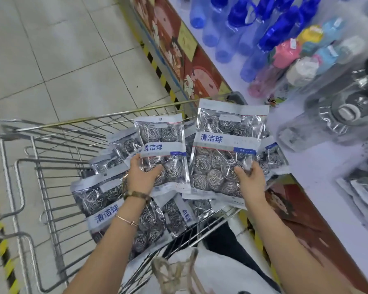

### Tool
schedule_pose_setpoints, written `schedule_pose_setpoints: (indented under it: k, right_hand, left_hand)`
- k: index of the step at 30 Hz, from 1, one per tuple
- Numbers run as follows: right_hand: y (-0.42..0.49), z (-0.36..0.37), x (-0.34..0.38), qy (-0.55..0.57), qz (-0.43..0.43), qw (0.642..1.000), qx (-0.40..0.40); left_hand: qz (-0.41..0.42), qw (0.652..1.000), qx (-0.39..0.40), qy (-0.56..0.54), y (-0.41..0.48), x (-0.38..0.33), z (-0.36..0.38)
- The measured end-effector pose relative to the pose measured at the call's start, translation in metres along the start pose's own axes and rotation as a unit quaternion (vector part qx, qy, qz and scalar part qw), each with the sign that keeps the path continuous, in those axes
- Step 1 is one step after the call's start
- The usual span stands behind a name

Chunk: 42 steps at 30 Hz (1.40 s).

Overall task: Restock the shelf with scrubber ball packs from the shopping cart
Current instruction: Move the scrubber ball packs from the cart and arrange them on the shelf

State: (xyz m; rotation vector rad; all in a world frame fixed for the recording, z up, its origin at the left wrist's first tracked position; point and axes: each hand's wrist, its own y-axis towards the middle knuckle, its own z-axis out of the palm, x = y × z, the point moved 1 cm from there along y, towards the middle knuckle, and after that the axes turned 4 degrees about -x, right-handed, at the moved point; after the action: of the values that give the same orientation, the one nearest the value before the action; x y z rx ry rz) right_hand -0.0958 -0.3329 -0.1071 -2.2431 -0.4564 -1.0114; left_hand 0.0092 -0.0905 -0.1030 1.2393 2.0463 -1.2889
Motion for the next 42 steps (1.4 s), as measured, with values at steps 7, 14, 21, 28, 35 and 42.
schedule_pose_setpoints:
  k: [7, 14, 21, 28, 35, 42]
  right_hand:
    - [-0.012, -0.057, -0.014, 0.026, -0.024, 0.996, -0.079]
    - [-0.030, -0.129, -0.054, 0.101, -0.010, 0.982, -0.156]
    - [-0.061, -0.219, -0.121, 0.164, 0.018, 0.962, -0.219]
    - [-0.102, -0.315, -0.207, 0.209, 0.061, 0.932, -0.291]
    - [-0.155, -0.398, -0.273, 0.244, 0.073, 0.894, -0.369]
    - [-0.205, -0.445, -0.324, 0.282, 0.100, 0.834, -0.463]
  left_hand:
    - [0.070, 0.995, 0.060, 0.043, -0.026, -0.032, 0.041]
    - [0.132, 0.980, 0.121, 0.086, -0.084, -0.055, 0.100]
    - [0.192, 0.959, 0.180, 0.106, -0.171, -0.058, 0.166]
    - [0.258, 0.920, 0.259, 0.142, -0.282, -0.052, 0.240]
    - [0.298, 0.882, 0.328, 0.161, -0.380, -0.026, 0.312]
    - [0.361, 0.815, 0.403, 0.206, -0.466, -0.007, 0.365]
